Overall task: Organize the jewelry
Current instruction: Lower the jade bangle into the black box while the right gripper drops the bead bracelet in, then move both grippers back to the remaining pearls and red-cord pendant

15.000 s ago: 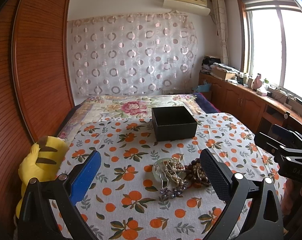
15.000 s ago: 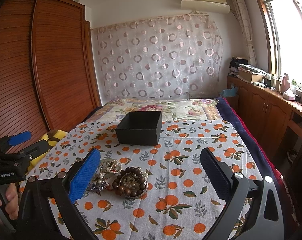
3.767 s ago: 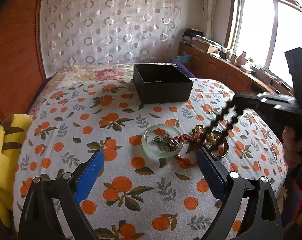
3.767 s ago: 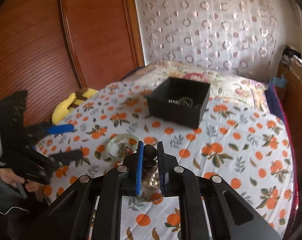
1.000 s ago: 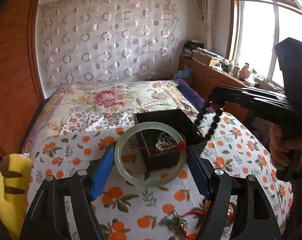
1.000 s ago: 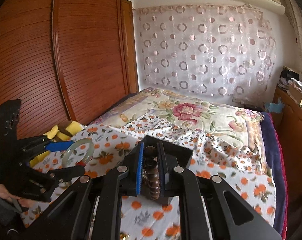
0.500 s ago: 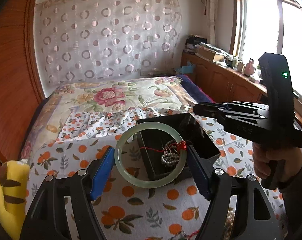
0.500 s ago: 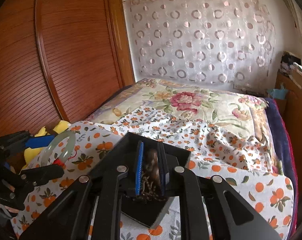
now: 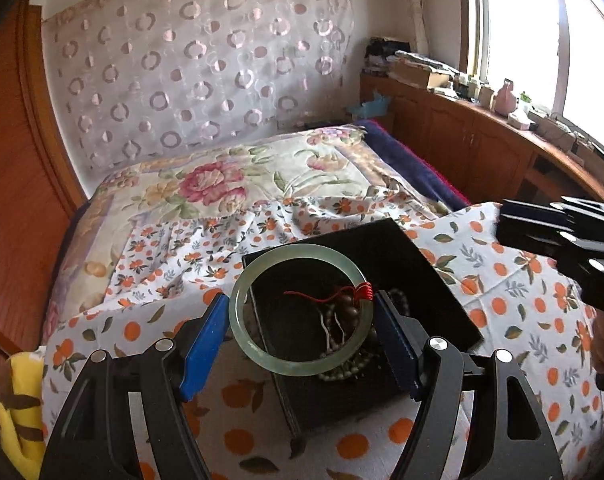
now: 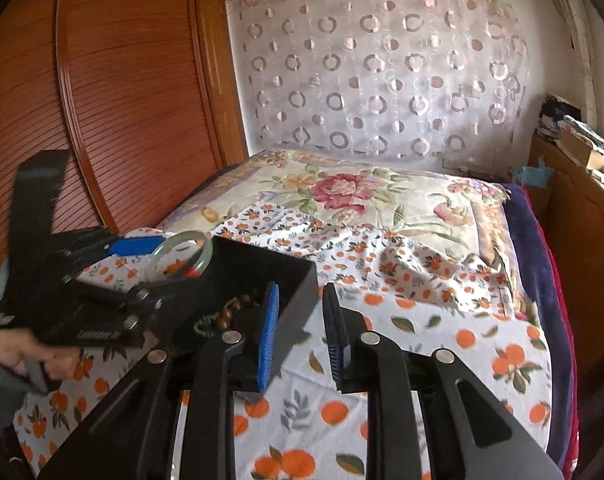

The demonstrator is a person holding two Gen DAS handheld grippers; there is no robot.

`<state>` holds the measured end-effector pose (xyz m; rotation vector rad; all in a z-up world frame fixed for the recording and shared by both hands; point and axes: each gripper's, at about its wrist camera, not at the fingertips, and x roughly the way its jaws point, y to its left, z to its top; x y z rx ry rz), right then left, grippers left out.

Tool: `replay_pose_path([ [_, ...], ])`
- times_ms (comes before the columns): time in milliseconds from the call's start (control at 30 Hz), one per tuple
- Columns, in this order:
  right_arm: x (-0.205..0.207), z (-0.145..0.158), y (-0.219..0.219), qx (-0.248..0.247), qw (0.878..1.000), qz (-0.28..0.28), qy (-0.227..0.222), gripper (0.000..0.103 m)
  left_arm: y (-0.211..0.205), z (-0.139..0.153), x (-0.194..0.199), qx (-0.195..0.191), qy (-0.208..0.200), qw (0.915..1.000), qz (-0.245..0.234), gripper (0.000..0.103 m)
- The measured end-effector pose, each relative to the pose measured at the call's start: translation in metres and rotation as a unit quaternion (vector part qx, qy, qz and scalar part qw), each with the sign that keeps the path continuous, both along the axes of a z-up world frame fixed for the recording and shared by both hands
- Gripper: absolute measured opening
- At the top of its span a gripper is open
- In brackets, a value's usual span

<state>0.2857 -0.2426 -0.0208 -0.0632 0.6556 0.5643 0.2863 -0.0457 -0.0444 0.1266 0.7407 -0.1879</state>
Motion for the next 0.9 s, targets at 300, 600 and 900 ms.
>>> replay_pose_path([
  [300, -0.005, -0.009, -0.014, 0.001, 1.0, -0.012, 0.01, 0.025, -0.004, 0.0, 0.012, 0.002, 0.005, 1.0, 0.0, 0.069],
  [600, -0.017, -0.013, -0.01, -0.007, 1.0, -0.006, 0.011, 0.025, -0.009, 0.001, 0.016, -0.001, 0.006, 1.0, 0.001, 0.07],
  [900, -0.042, -0.015, -0.005, -0.017, 1.0, -0.006, 0.016, 0.025, -0.004, 0.01, -0.001, -0.009, -0.017, 0.9998, 0.004, 0.085],
])
